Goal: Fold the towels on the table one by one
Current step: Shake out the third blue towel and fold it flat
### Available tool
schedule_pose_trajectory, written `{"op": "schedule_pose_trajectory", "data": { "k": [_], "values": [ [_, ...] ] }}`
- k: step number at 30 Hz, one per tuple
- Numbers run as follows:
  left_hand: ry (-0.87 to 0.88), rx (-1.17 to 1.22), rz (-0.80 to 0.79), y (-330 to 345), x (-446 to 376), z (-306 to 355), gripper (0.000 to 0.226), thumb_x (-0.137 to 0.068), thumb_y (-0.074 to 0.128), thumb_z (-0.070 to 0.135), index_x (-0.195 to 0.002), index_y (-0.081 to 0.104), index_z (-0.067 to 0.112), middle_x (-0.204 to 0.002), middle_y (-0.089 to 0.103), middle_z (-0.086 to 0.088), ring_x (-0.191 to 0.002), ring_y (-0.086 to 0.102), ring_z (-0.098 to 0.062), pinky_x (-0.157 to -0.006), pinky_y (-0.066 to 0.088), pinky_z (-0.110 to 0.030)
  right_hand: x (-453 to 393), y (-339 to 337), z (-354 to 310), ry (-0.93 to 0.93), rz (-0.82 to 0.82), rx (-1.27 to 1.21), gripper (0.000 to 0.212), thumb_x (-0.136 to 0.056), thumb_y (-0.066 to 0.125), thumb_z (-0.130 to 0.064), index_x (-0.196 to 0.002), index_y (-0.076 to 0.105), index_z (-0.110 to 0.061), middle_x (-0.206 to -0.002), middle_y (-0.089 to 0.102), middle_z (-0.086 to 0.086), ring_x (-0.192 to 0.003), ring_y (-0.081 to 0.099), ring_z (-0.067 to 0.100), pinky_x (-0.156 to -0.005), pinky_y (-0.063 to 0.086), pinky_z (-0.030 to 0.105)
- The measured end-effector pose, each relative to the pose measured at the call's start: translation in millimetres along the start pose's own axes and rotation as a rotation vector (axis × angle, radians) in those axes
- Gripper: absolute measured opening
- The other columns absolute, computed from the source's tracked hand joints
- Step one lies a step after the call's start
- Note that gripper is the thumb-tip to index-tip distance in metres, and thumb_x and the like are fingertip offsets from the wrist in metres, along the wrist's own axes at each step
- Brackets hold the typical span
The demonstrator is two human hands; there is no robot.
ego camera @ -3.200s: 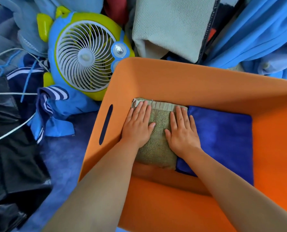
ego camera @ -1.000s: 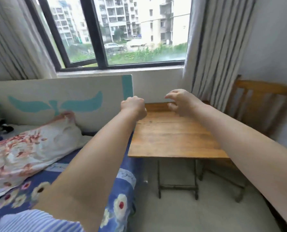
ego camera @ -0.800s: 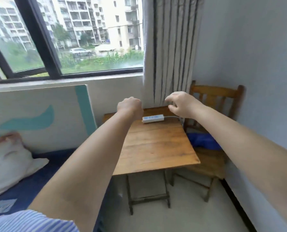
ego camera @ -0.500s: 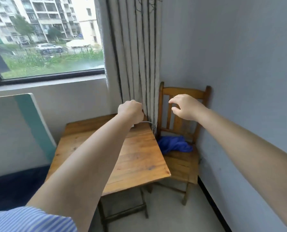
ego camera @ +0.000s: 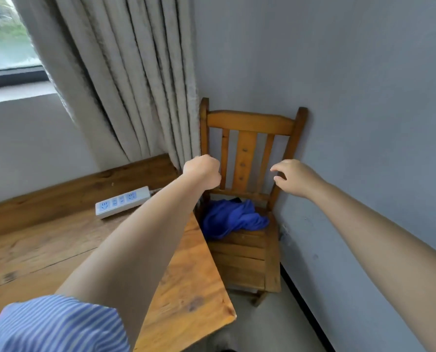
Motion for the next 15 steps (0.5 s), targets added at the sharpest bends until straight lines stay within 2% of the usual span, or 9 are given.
{"op": "schedule_pose_trajectory", "data": {
  "k": [4, 9, 15],
  "values": [
    [0.044, 0.039, -0.146, 56, -54, 0, 0.027, -0.095, 0.038, 0.020, -0.112, 0.056, 0.009, -0.115, 0.056, -0.011, -0.102, 0.054, -0.030, -0.075, 0.044, -0.036, -43, 52, 32, 0.050, -0.079, -0.025, 0.034, -0.092, 0.044, -0.013, -0.124, 0.054, -0.007, -0.128, 0.054, 0.012, -0.120, 0.047, 0.026, -0.097, 0.039, 0.032],
    [0.071, 0.068, -0.300, 142, -98, 3, 0.026, -0.093, 0.041, 0.017, -0.112, 0.056, 0.009, -0.116, 0.054, -0.012, -0.105, 0.054, -0.030, -0.084, 0.048, -0.039, -80, 132, 67, 0.105, -0.172, -0.053, 0.033, -0.091, 0.045, -0.012, -0.121, 0.056, -0.008, -0.126, 0.056, 0.011, -0.118, 0.048, 0.026, -0.095, 0.040, 0.034],
    [-0.036, 0.113, -0.459, 251, -130, -4, 0.028, -0.094, 0.044, 0.022, -0.116, 0.056, 0.008, -0.124, 0.050, -0.010, -0.114, 0.049, -0.029, -0.090, 0.046, -0.038, -117, 230, 106, 0.131, -0.300, 0.020, 0.029, -0.091, 0.046, -0.017, -0.116, 0.059, -0.009, -0.118, 0.059, 0.009, -0.112, 0.048, 0.025, -0.093, 0.043, 0.035]
  ]
}}
Point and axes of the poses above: each hand's wrist, its own x-axis away from the middle knuckle, its own y-axis out of the palm, z = x × y, the point moved 6 cm from there along -x, towards the middle knuckle
